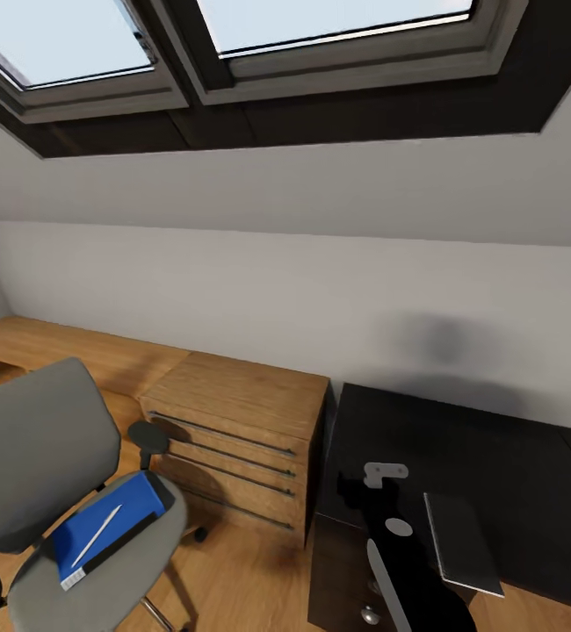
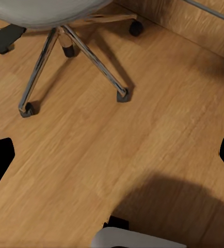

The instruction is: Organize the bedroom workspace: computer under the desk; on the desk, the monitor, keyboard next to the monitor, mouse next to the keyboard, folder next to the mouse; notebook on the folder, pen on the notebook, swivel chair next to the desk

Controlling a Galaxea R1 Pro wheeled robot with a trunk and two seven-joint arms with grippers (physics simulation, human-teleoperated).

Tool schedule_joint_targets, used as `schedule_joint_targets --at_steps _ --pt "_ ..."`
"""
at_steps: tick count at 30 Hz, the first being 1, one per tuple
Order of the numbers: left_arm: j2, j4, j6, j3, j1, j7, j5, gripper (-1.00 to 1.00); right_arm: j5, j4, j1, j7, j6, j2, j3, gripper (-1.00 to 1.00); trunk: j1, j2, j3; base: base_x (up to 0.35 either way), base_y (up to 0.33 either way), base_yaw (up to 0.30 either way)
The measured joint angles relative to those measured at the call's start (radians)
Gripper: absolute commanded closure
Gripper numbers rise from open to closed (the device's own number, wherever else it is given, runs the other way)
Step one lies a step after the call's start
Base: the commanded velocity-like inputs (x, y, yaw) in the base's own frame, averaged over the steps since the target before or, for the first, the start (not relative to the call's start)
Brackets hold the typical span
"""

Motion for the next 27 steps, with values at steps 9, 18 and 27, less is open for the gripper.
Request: schedule_joint_targets --at_steps 9,18,27 --pt "0.000 0.000 0.000 0.001 0.000 0.000 0.000 -1.00 0.000 -0.001 0.000 0.000 0.000 0.000 -0.001 -1.00 0.000 0.000 0.000 0.000 -0.020 0.001" --pt "0.001 0.000 0.012 0.001 0.000 0.000 0.000 -1.00 0.001 0.002 0.000 0.001 0.000 -0.001 0.000 -1.00 0.000 0.000 0.000 0.000 0.000 0.000" --pt "0.000 -0.001 0.129 -0.001 0.000 -0.002 -0.002 -1.00 0.004 0.002 0.000 -0.002 0.009 -0.002 0.000 -1.00 0.000 0.000 0.000 0.149 0.000 0.000"
